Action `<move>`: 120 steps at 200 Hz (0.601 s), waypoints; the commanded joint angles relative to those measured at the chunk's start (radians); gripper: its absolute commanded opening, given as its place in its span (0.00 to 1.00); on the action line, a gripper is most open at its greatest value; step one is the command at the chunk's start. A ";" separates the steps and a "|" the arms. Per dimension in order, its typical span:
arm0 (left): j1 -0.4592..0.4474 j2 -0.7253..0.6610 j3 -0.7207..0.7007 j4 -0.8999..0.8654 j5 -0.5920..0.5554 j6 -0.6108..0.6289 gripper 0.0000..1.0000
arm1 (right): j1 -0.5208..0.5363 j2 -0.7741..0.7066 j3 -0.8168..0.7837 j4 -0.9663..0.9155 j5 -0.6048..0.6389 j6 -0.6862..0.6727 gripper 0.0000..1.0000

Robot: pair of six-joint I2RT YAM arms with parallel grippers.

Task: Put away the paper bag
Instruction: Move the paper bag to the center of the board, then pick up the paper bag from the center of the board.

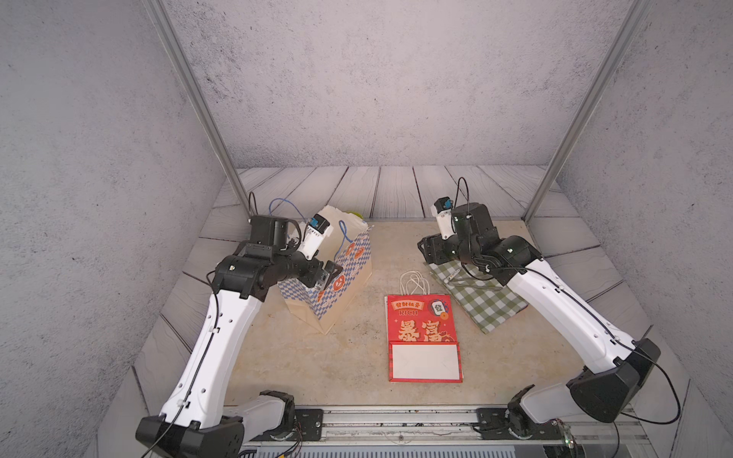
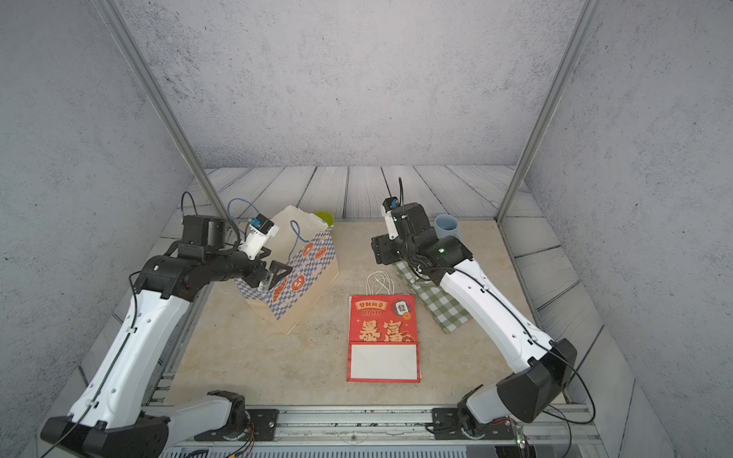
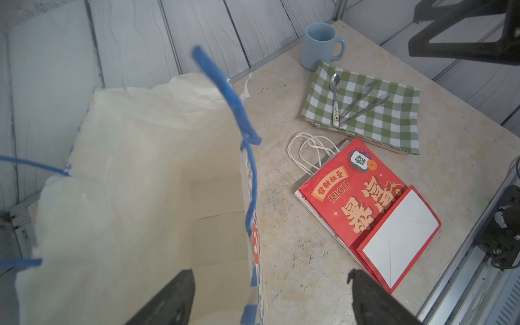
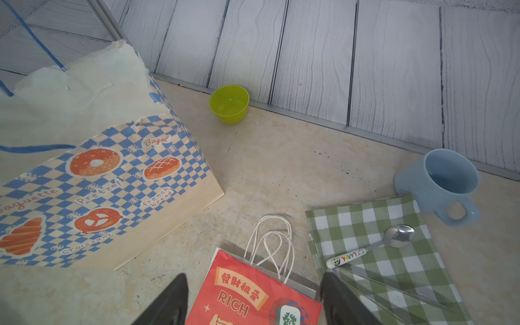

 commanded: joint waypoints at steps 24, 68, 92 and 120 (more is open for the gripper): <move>-0.055 0.140 0.126 -0.087 -0.160 0.146 0.90 | 0.001 -0.066 -0.046 -0.020 0.043 0.025 0.75; -0.072 0.258 0.199 -0.070 -0.244 0.108 0.85 | 0.000 -0.088 -0.066 -0.027 0.062 0.027 0.75; -0.083 0.303 0.221 -0.073 -0.241 0.105 0.81 | 0.000 -0.093 -0.070 -0.029 0.068 0.023 0.75; -0.088 0.341 0.241 -0.101 -0.201 0.109 0.75 | 0.000 -0.091 -0.066 -0.031 0.072 0.017 0.75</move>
